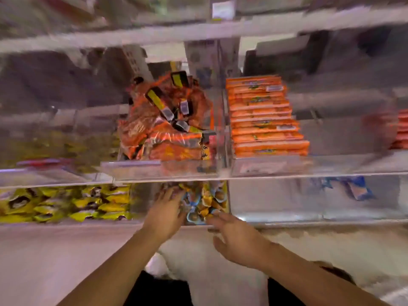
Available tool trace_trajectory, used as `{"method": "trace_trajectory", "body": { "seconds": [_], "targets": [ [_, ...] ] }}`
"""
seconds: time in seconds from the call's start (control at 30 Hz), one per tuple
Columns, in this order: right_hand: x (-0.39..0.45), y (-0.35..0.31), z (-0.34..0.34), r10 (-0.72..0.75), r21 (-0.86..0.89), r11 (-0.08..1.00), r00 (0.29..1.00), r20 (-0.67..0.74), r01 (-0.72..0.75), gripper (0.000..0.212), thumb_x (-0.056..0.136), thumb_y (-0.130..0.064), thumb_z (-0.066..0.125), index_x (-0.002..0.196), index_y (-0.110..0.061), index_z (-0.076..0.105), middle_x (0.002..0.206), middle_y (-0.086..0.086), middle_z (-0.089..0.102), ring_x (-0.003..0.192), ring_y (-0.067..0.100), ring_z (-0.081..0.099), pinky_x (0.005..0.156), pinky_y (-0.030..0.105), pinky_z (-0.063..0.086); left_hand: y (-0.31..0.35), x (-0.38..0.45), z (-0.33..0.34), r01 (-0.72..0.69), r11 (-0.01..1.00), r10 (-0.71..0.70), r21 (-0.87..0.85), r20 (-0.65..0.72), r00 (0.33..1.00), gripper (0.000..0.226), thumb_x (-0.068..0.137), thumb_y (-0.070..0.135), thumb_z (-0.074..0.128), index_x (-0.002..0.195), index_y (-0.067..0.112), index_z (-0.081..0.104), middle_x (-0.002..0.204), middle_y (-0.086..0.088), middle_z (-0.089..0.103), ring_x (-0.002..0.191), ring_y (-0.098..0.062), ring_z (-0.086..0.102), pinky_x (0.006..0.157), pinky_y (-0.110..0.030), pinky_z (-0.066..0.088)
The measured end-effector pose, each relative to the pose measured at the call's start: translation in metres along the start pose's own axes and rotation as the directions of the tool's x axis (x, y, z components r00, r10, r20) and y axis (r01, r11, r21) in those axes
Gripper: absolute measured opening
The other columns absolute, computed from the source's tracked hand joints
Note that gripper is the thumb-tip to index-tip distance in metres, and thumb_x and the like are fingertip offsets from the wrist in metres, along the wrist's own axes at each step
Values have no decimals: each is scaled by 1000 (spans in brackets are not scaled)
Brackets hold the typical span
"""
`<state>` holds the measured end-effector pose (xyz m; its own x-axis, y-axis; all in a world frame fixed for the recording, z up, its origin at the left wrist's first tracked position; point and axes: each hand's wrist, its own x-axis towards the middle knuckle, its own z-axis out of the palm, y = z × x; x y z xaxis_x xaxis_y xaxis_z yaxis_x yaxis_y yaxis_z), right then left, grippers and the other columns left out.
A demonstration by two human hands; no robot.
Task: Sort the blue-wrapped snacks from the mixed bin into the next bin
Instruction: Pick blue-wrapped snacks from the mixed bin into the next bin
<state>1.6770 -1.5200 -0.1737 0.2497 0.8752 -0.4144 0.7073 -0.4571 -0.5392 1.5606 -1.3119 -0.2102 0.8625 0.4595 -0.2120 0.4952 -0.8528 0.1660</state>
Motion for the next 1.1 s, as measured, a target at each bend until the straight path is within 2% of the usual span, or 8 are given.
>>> {"method": "trace_trajectory", "body": {
  "seconds": [0.13, 0.27, 0.4, 0.53, 0.67, 0.9, 1.0, 1.1],
  "targets": [
    [78, 22, 63, -205, -243, 961, 934, -293, 135, 55, 88, -27, 54, 142, -21, 49, 141, 6, 50, 127, 29, 51, 102, 42, 48, -33, 27, 66, -66, 996, 80, 55, -314, 946, 64, 86, 41, 67, 143, 16, 51, 142, -8, 53, 131, -33, 48, 102, -48, 47],
    [100, 33, 109, -318, -380, 918, 779, -540, 112, 47, 90, -35, 48, 133, -19, 58, 140, 4, 55, 125, 25, 54, 104, 46, 44, -51, 27, 101, -146, 984, 180, 106, -550, 815, 58, 90, 50, 48, 135, 16, 57, 134, -7, 61, 129, -25, 47, 102, -39, 38],
    [73, 40, 122, -236, -223, 967, 771, -591, 125, 49, 94, -29, 53, 141, -16, 53, 148, 1, 49, 137, 21, 45, 114, 44, 34, -47, 24, 94, -153, 988, 114, -33, -519, 847, 55, 89, 49, 58, 133, 16, 60, 136, -10, 61, 134, -27, 47, 110, -45, 37],
    [48, 41, 120, -225, -216, 969, 779, -585, 118, 54, 97, -30, 57, 149, -20, 44, 155, -7, 38, 144, 12, 35, 120, 30, 27, -50, 16, 98, -164, 986, 125, -41, -473, 872, 68, 88, 60, 59, 146, 27, 46, 147, -4, 51, 144, -23, 33, 121, -45, 18],
    [42, 23, 110, -288, -301, 944, 774, -564, 132, 51, 95, -31, 55, 144, -20, 50, 149, -4, 45, 139, 16, 42, 116, 36, 36, -47, 4, 100, -162, 983, 103, -91, -458, 883, 62, 91, 49, 59, 147, 30, 42, 150, -1, 48, 147, -21, 29, 122, -45, 15],
    [103, 27, 80, -364, -468, 882, 718, -593, 62, 44, 93, -35, 53, 135, -20, 56, 132, -1, 56, 131, 25, 45, 108, 46, 42, -47, 13, 90, -113, 993, 108, 24, -530, 841, 38, 83, 53, 52, 112, 31, 61, 112, 5, 65, 105, -25, 59, 95, -41, 44],
    [133, 32, 70, -358, -526, 850, 741, -568, 7, 51, 92, -44, 55, 136, -18, 58, 131, 2, 59, 133, 30, 45, 108, 48, 40, -46, 19, 93, -106, 994, 91, -2, -492, 866, 50, 82, 61, 45, 119, 32, 60, 117, 5, 66, 104, -24, 61, 94, -41, 45],
    [142, 27, 61, -301, -555, 828, 768, -565, -84, 62, 79, -54, 65, 132, -21, 62, 121, -2, 64, 121, 31, 50, 99, 47, 45, -45, 19, 86, -93, 996, 90, 17, -460, 883, 43, 81, 53, 59, 116, 30, 63, 111, 3, 69, 101, -26, 63, 91, -40, 47]
  ]
}}
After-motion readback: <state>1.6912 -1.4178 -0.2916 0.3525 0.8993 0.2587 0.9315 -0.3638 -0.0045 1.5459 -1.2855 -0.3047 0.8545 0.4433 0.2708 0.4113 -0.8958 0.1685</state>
